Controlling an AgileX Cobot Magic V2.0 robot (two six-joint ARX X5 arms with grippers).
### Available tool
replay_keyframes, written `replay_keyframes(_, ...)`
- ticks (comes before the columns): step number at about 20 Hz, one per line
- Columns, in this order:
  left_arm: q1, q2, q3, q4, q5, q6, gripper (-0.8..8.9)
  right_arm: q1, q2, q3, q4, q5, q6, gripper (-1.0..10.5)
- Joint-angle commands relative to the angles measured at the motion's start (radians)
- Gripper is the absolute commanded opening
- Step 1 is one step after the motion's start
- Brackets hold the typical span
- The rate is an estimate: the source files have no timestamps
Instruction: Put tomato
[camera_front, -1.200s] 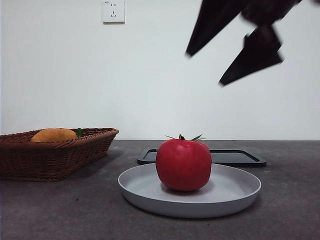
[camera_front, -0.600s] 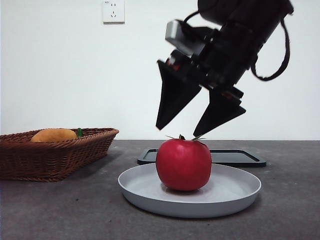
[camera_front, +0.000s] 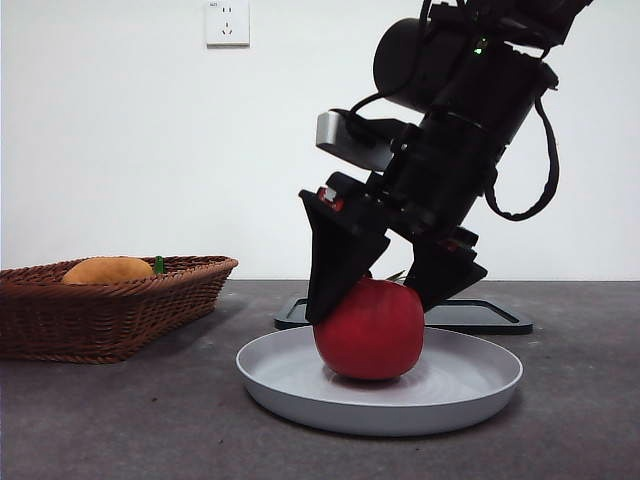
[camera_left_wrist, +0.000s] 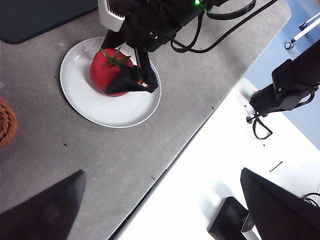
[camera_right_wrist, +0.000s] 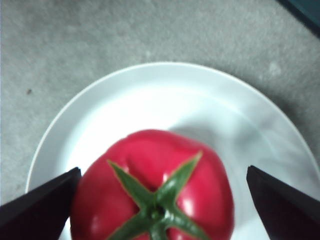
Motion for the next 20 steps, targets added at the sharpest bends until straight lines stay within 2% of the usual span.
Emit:
replay_keyframes(1,-0.005,0.005,0.01,0.007,0.004,0.014,4.95,0.012,0.022,0.017,-0.003,0.001,0.011,4.7)
replay_keyframes(3,-0.005,0.005,0.01,0.007,0.004,0.014,4.95,0.012,0.022,0.017,-0.017,0.001,0.011,3.2)
replay_keyframes(5,-0.005,0.005,0.01,0.007,0.004,0.014,4.95,0.012,0.022,0.017,-0.028,0.0,0.011,2.6)
replay_keyframes(12,-0.005,0.005,0.01,0.007,0.004,0.014,4.95,0.004,-0.04,0.069,-0.047,0.01,0.011,2.4)
replay_keyframes(17,-0.005,0.005,0.01,0.007,0.004,0.014,4.96,-0.047,-0.051,0.225,-0.048,0.125,0.01,2.4)
replay_keyframes(20,-0.005,0.005,0.01,0.007,0.004,0.014,4.96,-0.101,-0.032,0.29,-0.007,0.159,0.01,2.4)
